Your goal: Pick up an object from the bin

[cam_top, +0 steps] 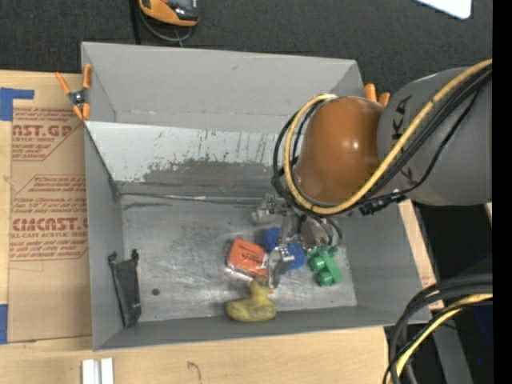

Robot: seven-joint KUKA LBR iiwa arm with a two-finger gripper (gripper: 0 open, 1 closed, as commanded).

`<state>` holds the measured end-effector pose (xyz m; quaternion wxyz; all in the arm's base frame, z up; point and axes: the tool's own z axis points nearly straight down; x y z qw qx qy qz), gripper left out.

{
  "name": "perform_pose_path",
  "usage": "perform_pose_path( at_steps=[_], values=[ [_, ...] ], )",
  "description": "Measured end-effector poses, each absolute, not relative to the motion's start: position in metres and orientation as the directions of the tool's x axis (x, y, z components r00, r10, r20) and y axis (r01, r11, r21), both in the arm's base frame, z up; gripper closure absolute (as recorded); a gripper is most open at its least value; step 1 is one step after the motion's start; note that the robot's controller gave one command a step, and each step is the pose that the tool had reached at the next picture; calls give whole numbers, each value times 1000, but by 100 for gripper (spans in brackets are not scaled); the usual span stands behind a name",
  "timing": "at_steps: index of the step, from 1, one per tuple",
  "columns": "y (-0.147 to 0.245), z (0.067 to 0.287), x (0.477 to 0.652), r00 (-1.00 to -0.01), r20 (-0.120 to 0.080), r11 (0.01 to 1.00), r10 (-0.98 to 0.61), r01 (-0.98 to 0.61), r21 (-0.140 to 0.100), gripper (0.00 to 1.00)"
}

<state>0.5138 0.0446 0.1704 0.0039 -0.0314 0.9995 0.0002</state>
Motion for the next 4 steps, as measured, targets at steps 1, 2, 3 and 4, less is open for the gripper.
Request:
perform_pose_path(
  at_steps=[1,2,3,4],
  values=[
    [41,111,516,-983,-5,983,-182,-182,-1,0],
    [34,103,514,-974,16,974,-224,-224,-8,100],
    [34,103,514,-975,14,975,-224,-224,-8,100],
    [33,115,512,-960,7,960,-281,-281,-4,100]
  ],
)
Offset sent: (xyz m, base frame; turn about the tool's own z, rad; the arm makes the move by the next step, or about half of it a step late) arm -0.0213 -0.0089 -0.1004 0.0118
